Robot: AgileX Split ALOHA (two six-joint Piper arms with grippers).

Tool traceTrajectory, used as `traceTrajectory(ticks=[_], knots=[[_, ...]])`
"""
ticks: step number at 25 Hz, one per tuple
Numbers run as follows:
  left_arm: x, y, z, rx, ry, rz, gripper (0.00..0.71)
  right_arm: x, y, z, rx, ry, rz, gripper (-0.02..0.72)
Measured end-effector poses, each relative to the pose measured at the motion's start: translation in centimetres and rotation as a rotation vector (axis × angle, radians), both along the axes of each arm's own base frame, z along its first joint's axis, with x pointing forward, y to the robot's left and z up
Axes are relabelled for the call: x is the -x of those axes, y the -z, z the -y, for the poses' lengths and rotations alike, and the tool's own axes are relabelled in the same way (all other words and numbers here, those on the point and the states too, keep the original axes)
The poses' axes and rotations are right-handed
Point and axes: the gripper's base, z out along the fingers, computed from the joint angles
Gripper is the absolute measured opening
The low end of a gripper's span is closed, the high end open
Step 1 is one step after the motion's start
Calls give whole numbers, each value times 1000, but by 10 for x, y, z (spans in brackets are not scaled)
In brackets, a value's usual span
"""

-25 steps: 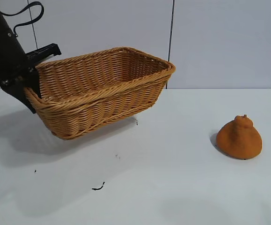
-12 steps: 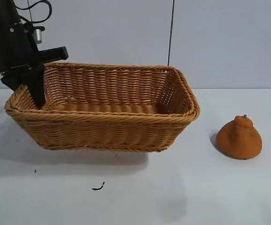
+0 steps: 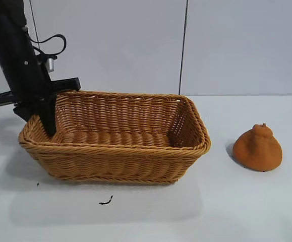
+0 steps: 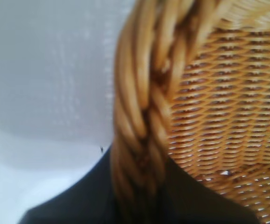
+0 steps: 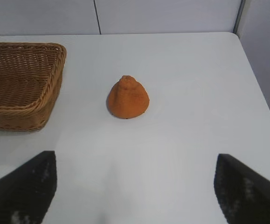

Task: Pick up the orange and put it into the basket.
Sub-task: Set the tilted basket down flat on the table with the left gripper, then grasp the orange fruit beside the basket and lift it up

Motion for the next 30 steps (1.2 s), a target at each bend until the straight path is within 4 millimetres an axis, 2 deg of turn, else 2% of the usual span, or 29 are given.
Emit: traceTrajectory(ticks=[5,7,9,13,15,17,19,26,28,30], knots=[[0,8,1,7,-7,-15,91,0,0,0,0,0,-1,631],[0,8,1,9,-8,-15,127,0,0,0,0,0,-1,631],[0,8,2,18,-11,-16,232,0,0,0,0,0,-1,631],[0,8,3,29,-17,-19,572,0,0,0,0,0,-1,631],[0,6,3,30,-15,-21,643,0,0,0,0,0,-1,631],[1,1,3,31,-11,-16,674,0,0,0,0,0,-1,631],[1,-13,3,36,-1,7,685,0,0,0,0,0,-1,631],[-2,-88,0,25,61,176,694,0,0,0,0,0,-1,631],[-8,-103,-5,-38,81,241,694,0,0,0,0,0,-1,631],[-10,-107,-9,-68,88,262,694,0,0,0,0,0,-1,631]])
